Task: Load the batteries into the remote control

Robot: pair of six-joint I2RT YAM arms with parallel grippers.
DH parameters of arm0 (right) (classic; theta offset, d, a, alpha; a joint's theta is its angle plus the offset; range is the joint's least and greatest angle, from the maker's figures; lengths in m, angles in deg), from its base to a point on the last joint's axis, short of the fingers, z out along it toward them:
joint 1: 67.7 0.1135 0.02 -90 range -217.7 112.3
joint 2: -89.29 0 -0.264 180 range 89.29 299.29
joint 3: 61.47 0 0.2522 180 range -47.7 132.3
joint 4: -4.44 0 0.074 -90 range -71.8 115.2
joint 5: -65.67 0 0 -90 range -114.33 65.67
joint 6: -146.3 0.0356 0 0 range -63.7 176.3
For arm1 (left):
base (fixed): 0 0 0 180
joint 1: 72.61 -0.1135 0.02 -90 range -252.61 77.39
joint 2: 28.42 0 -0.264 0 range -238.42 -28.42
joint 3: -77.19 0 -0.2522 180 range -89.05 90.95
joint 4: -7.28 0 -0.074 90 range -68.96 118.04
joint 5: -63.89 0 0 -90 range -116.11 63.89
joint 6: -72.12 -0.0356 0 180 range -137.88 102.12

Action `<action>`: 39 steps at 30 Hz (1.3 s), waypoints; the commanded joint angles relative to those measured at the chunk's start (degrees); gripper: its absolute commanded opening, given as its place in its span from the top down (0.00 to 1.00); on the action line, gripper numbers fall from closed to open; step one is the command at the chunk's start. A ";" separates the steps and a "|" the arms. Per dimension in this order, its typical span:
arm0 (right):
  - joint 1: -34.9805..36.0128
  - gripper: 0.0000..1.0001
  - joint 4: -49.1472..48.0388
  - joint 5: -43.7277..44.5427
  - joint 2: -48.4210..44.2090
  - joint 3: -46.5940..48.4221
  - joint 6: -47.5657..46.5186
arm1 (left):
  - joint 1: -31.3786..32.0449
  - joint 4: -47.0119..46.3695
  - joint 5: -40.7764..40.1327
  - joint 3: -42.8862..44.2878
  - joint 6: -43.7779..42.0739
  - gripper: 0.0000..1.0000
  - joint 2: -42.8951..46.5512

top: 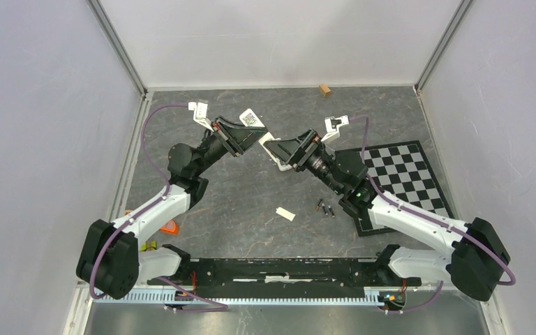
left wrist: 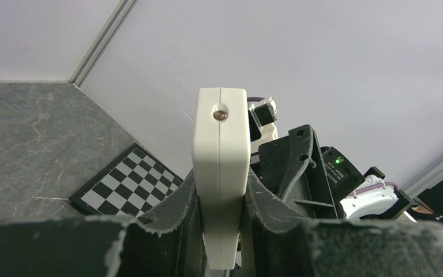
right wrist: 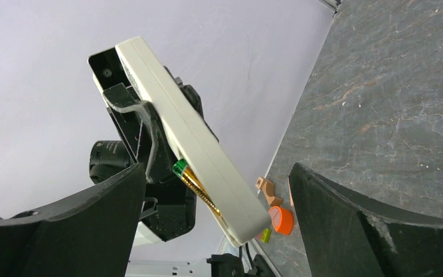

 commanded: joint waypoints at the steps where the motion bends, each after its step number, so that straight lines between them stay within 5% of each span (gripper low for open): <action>1: -0.62 0.03 -2.04 -0.38 1.27 3.41 1.86 | -0.14 -5.43 -0.05 -0.26 2.02 0.98 0.93; 13: -1.26 0.25 -2.93 -2.75 1.90 1.89 3.52 | -0.14 -6.15 -0.41 -0.63 4.60 0.98 0.86; 23: -1.69 0.54 -5.56 -4.28 1.35 -0.34 3.43 | -0.13 1.33 -2.57 2.07 9.84 0.98 3.52; 32: -1.71 0.60 -4.14 -6.05 1.65 -0.56 2.53 | -0.14 5.27 -2.39 4.22 10.76 0.98 4.97; 34: -1.90 0.57 -3.22 -5.75 0.97 -0.61 1.28 | -0.14 6.55 -2.39 4.41 10.00 0.98 5.35; 39: -3.16 0.12 -2.14 -7.17 -2.39 -1.22 -3.75 | -0.29 11.46 -2.60 4.09 6.32 0.98 6.08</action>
